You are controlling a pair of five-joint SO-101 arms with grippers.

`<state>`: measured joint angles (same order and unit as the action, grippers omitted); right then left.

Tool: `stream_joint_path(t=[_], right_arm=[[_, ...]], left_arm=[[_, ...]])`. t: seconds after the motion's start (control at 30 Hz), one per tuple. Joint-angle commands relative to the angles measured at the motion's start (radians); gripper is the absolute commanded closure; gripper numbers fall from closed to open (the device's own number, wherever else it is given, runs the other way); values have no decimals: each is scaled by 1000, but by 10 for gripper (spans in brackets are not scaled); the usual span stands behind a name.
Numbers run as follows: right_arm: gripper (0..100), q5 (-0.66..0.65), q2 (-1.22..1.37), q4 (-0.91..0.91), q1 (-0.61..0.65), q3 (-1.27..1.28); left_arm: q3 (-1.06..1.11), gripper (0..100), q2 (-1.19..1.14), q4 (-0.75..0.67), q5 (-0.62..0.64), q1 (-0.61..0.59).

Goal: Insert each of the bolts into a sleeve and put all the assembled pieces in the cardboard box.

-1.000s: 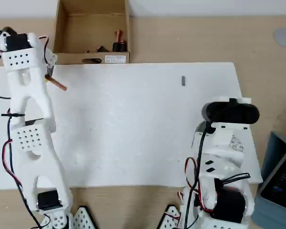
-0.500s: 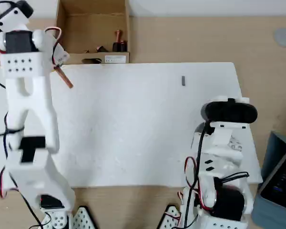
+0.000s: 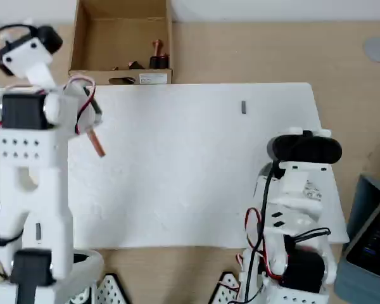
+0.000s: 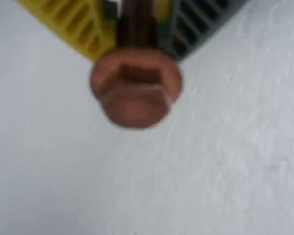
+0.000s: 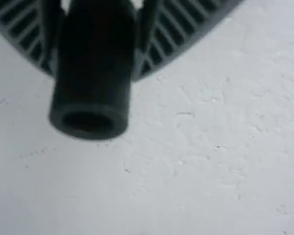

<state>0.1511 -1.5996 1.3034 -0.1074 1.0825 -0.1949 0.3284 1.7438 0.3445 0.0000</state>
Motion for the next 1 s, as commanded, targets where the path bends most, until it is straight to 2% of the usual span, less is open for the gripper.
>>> stream_joint_path(t=[0.0, 0.2, 0.33, 0.5, 0.73, 0.97], right_arm=[[989, 2, -16, 5, 42, -5], [989, 8, -16, 32, 216, -45], [989, 8, -16, 31, 278, -45], [989, 8, -16, 46, 306, -67], [989, 8, -18, 52, 343, -119], [989, 5, -18, 91, 343, -116]], left_arm=[[135, 998, 131, -49, -31, 26], [457, 998, 378, -224, -126, 58], [690, 998, 556, -351, -173, 84], [916, 998, 768, -473, -196, 112], [1103, 998, 998, -582, -186, 187], [1346, 998, 1233, -756, -167, 190]])
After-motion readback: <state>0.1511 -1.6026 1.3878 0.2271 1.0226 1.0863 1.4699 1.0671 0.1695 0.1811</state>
